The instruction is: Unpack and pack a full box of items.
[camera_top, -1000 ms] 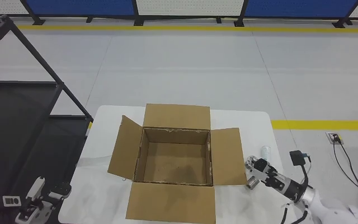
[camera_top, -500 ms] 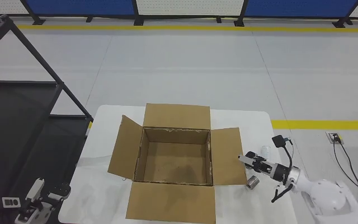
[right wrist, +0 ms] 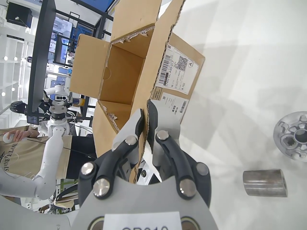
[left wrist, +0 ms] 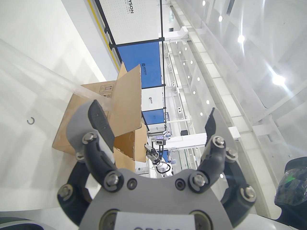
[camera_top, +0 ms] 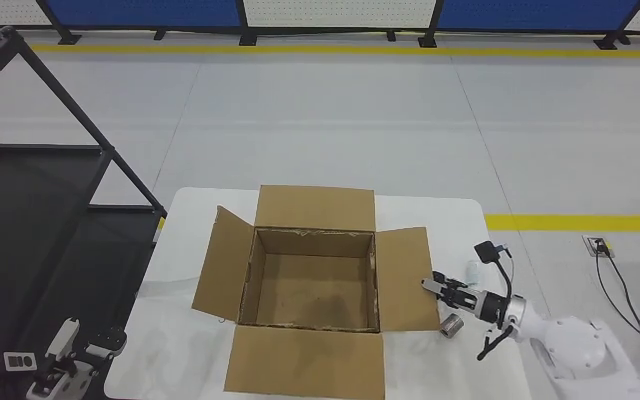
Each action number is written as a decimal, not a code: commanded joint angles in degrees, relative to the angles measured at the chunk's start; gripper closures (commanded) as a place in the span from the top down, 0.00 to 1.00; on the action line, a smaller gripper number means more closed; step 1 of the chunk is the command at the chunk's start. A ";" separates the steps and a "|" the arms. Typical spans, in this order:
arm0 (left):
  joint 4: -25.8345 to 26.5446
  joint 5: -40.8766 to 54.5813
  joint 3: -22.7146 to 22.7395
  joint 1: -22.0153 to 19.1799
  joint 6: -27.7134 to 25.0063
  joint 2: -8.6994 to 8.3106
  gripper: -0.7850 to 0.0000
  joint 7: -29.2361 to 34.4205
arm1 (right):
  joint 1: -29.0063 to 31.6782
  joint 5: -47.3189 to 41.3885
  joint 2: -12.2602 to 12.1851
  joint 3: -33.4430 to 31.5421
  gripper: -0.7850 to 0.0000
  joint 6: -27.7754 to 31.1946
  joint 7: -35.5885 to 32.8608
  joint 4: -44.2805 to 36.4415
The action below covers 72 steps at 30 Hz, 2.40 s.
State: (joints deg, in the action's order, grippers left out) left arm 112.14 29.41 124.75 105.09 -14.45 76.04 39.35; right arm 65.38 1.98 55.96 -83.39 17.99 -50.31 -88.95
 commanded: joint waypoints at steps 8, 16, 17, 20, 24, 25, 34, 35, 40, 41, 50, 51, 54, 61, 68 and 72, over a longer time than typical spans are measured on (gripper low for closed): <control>0.00 0.00 0.00 0.00 0.00 0.00 1.00 0.00 | 0.38 0.63 0.09 1.51 0.00 -0.61 1.35 -1.38; 0.00 0.00 0.00 0.00 0.00 0.00 1.00 0.00 | 0.39 5.50 -0.05 2.41 1.00 -0.27 2.44 -3.72; 0.00 0.00 0.00 0.00 0.00 0.00 1.00 0.00 | 1.14 6.05 -0.16 1.91 1.00 0.56 2.82 -4.27; 0.00 0.00 0.00 0.00 0.00 0.00 1.00 0.00 | 4.06 9.15 -0.72 -1.59 1.00 3.47 5.41 -7.14; 0.00 0.00 0.00 0.00 0.00 0.00 1.00 0.00 | 10.43 9.98 -1.53 -8.17 1.00 10.10 7.94 -10.46; 0.00 0.00 0.00 0.00 0.00 0.00 1.00 0.00 | 12.12 10.65 -1.73 -10.02 1.00 12.18 8.62 -11.24; 0.00 0.00 0.00 0.00 0.00 0.00 1.00 0.00 | 26.82 30.62 -2.31 -20.58 1.00 30.24 17.59 -15.12; 0.00 0.00 0.00 0.00 0.00 0.00 1.00 0.00 | 27.75 32.42 -2.26 -20.81 1.00 30.65 18.57 -14.39; 0.00 0.00 0.00 0.00 0.00 0.00 1.00 0.00 | 28.36 33.61 -2.22 -21.04 1.00 30.43 19.55 -13.52; 0.00 0.00 0.00 0.00 0.00 0.00 1.00 0.00 | 28.36 33.61 -2.22 -21.04 1.00 30.43 19.55 -13.52; 0.00 0.00 0.00 0.00 0.00 0.00 1.00 0.00 | 24.60 43.04 -2.32 -18.31 1.00 29.13 19.47 -12.28; 0.00 0.00 0.00 0.00 0.00 0.00 1.00 0.00 | 23.27 45.38 -2.33 -17.33 1.00 29.17 19.89 -11.08; 0.00 0.00 0.00 0.00 0.00 0.00 1.00 0.00 | 19.06 50.97 -2.40 -13.91 1.00 32.13 21.14 -6.09; 0.00 0.00 0.00 0.00 0.00 0.00 1.00 0.00 | 11.33 58.22 -2.16 -8.37 1.00 33.04 26.11 3.88; 0.00 0.00 0.00 0.00 0.00 0.00 1.00 0.00 | 8.84 65.37 -1.68 -4.29 1.00 30.71 34.01 9.14; 0.00 0.00 0.00 0.00 0.00 0.00 1.00 0.00 | 7.50 67.98 -1.51 -2.72 1.00 29.21 36.44 10.93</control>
State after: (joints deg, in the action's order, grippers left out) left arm 112.14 29.41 124.75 105.09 -14.45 76.04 39.34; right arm 73.14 69.20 54.40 -86.31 48.37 -14.60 -78.19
